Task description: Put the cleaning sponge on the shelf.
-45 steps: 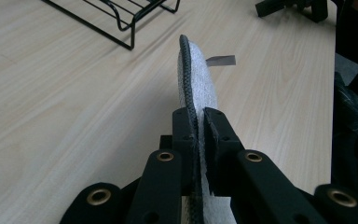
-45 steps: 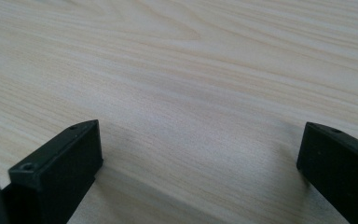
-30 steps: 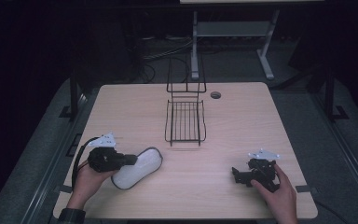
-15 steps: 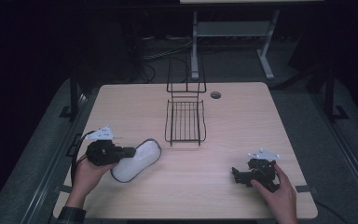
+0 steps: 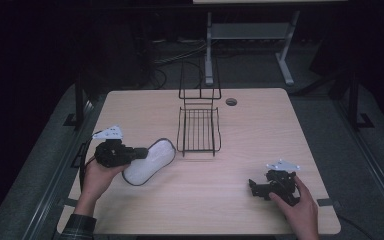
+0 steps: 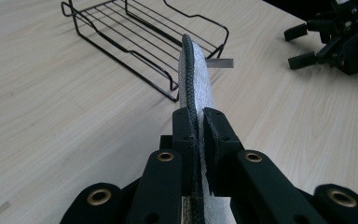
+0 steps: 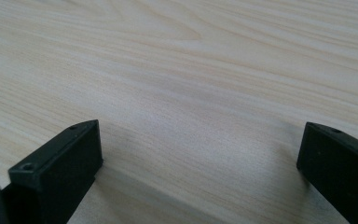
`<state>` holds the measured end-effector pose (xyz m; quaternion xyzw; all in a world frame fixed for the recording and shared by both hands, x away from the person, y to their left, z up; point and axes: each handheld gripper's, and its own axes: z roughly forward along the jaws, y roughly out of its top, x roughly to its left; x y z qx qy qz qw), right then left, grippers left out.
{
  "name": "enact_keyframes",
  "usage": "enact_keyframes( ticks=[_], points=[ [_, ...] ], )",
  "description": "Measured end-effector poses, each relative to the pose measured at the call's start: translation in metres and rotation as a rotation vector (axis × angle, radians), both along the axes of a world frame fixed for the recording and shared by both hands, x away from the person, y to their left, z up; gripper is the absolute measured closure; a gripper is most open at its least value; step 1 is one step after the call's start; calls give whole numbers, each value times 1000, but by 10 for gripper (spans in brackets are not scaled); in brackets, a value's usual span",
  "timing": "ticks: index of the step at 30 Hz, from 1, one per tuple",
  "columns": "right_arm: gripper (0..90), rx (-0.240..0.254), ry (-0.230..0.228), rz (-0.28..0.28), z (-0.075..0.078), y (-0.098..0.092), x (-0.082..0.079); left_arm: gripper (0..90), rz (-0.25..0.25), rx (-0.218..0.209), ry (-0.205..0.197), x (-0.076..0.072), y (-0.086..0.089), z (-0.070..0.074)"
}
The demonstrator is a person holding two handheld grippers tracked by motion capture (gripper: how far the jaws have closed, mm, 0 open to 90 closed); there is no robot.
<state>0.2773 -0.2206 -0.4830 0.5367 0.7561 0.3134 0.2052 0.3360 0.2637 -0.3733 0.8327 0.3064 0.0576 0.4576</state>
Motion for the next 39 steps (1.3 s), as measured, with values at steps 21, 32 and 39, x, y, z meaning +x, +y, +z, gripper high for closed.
enact_keyframes(
  ticks=[21,32,39],
  points=[
    [0,3,3,-3,0,0,0,835,-1,-8,-22,27,-22,14],
    [0,1,1,-1,0,0,0,836,-3,-16,-33,46,-38,22],
    [0,1,1,-1,0,0,0,835,-9,-24,-29,61,-52,24]
  ],
)
